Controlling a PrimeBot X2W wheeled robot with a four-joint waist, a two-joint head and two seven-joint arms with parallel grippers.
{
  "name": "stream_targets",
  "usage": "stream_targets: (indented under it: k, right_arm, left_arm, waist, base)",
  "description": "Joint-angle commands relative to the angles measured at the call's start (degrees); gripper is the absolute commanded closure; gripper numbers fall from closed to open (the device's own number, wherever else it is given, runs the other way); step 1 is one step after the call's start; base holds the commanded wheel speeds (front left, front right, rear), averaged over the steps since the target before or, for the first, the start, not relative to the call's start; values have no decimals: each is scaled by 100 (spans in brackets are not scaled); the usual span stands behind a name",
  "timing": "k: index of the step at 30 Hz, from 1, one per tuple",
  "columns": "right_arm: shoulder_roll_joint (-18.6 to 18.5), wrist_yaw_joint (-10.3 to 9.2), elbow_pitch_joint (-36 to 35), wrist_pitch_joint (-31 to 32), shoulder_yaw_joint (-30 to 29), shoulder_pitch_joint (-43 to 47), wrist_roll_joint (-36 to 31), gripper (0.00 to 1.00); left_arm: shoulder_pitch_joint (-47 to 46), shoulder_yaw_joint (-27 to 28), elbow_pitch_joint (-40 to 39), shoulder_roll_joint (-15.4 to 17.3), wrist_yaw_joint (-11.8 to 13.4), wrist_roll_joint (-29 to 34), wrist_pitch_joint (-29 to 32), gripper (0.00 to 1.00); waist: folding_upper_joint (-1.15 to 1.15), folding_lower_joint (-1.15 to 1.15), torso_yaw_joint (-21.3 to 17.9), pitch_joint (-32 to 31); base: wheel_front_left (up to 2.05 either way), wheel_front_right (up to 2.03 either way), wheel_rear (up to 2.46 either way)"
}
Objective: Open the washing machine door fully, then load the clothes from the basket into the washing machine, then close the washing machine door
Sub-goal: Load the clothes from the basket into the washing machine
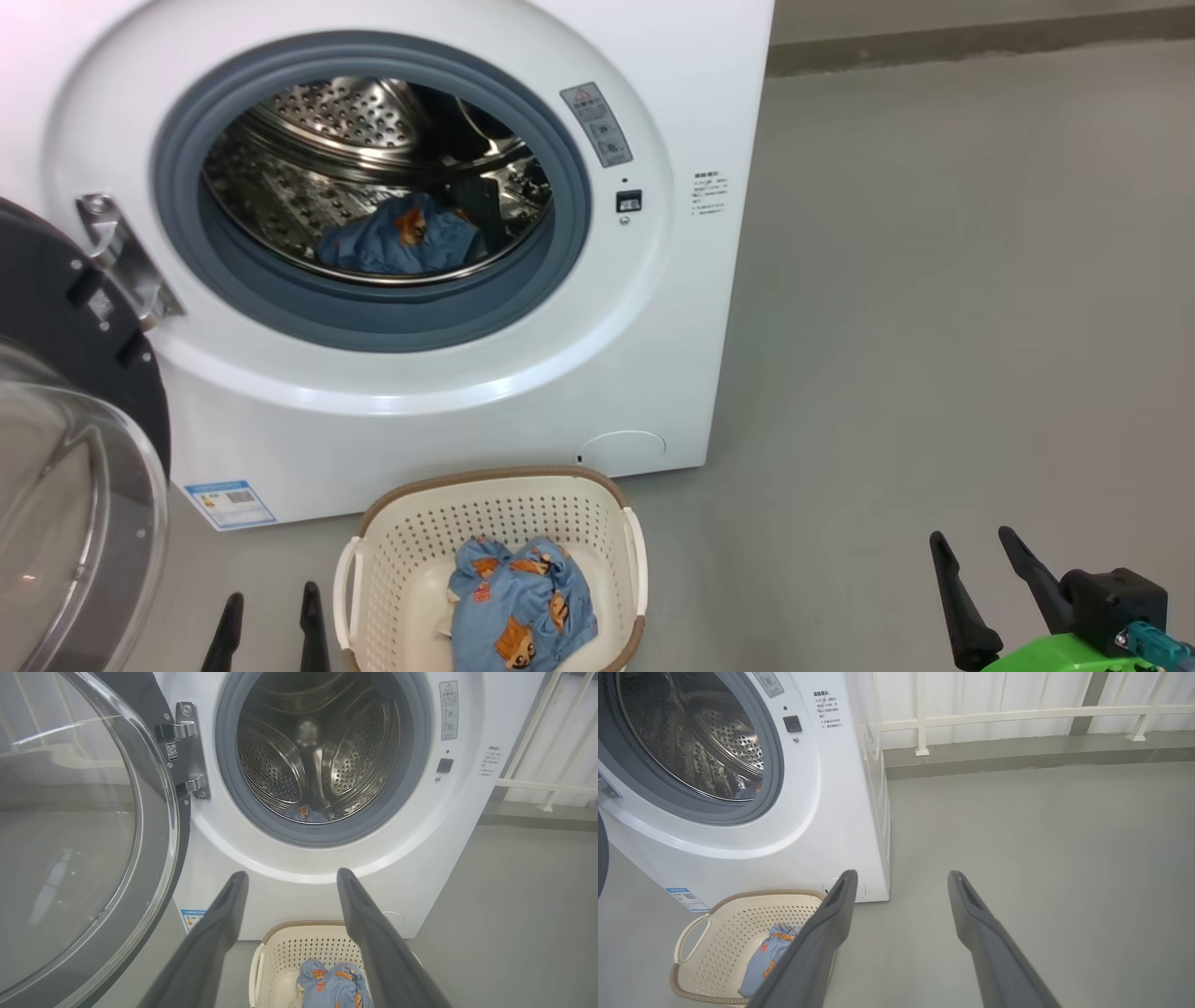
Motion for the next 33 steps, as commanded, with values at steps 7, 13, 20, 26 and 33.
stream_targets:
  k: [7, 13, 20, 26, 33]
  right_arm:
    - [-110, 25, -321, 109, 117, -71, -21, 0]
    - [-122, 25, -358, 115, 129, -54, -19, 0]
    - [-99, 25, -356, 111, 136, -63, -4, 0]
    - [-80, 25, -372, 119, 158, -103, -3, 0]
    - [-56, 25, -394, 69, 221, -278, 18, 0]
  left_arm:
    - [66, 236, -218, -24, 19, 77, -37, 0]
    - [49, 205, -185, -57, -26, 108, -37, 0]
    - [8, 157, -71, -96, -82, 85, -30, 0]
    - [-108, 62, 121, -87, -145, 12, 235, 0]
    - [-630, -139, 718, -81, -356, -130, 886, 0]
  waist:
    - [0, 0, 136, -135]
    - [0, 0, 170, -99]
    - [0, 0, 186, -42]
    - [0, 0, 188, 42]
    - [0, 0, 67, 419]
  base:
    - [0, 0, 0]
    - [0, 0, 0]
    - [0, 0, 0]
    - [0, 0, 0]
    - [0, 0, 0]
